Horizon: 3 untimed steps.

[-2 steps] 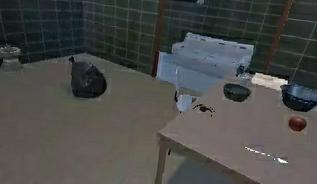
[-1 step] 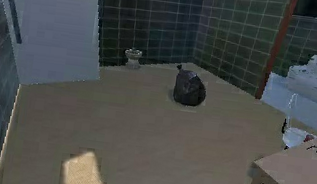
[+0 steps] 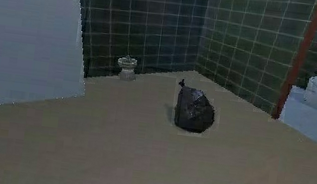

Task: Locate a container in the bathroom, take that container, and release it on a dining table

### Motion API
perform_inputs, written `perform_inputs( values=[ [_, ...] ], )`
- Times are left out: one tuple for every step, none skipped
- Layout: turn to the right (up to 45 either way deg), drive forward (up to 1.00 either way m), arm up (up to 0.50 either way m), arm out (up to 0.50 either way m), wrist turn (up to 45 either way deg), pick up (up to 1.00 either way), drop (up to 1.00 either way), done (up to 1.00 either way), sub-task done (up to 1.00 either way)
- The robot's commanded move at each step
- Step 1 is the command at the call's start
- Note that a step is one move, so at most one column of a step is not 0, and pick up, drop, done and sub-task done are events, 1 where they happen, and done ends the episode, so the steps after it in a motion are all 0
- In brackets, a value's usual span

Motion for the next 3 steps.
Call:
perform_inputs(
  values=[
    [21.0, 0.0, 0.0, 0.0, 0.0, 0.0, 0.0, 0.0, 0.0],
    [3.0, 0.0, 0.0, 0.0, 0.0, 0.0, 0.0, 0.0, 0.0],
    [0.0, 1.0, 0.0, 0.0, 0.0, 0.0, 0.0, 0.0, 0.0]
  ],
)
